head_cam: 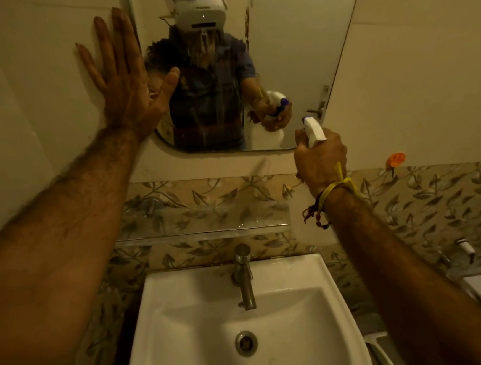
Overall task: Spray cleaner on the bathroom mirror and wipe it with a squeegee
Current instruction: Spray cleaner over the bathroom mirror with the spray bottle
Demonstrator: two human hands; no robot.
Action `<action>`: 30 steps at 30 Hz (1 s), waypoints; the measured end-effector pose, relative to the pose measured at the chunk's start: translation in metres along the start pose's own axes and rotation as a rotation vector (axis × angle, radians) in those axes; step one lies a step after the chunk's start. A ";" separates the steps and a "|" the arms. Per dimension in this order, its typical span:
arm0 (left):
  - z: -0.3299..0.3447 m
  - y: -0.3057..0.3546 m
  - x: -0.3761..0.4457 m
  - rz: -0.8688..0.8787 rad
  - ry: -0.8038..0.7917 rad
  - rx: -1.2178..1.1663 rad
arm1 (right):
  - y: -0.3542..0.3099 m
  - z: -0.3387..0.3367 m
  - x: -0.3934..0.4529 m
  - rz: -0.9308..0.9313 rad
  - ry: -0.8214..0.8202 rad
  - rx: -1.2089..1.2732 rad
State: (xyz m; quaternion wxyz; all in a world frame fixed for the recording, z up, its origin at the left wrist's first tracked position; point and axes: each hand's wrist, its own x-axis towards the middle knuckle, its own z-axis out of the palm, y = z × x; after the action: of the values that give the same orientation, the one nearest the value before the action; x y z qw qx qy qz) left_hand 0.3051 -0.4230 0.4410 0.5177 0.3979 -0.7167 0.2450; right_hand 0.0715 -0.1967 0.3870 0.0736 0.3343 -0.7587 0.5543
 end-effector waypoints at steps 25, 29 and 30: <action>-0.039 0.015 0.000 -0.053 -0.317 -0.123 | -0.085 0.067 -0.080 -0.241 -0.339 0.069; -0.034 0.013 -0.002 -0.034 -0.297 -0.158 | -0.056 0.049 -0.065 -0.181 -0.281 0.042; -0.033 0.012 -0.002 -0.032 -0.294 -0.163 | -0.048 0.043 -0.060 -0.158 -0.252 0.033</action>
State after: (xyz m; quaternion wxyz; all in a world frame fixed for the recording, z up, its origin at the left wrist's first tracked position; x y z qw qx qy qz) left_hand 0.3135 -0.3903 0.4513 0.4416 0.3975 -0.7958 0.1170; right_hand 0.1563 -0.2172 0.3800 0.0156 0.4613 -0.7241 0.5126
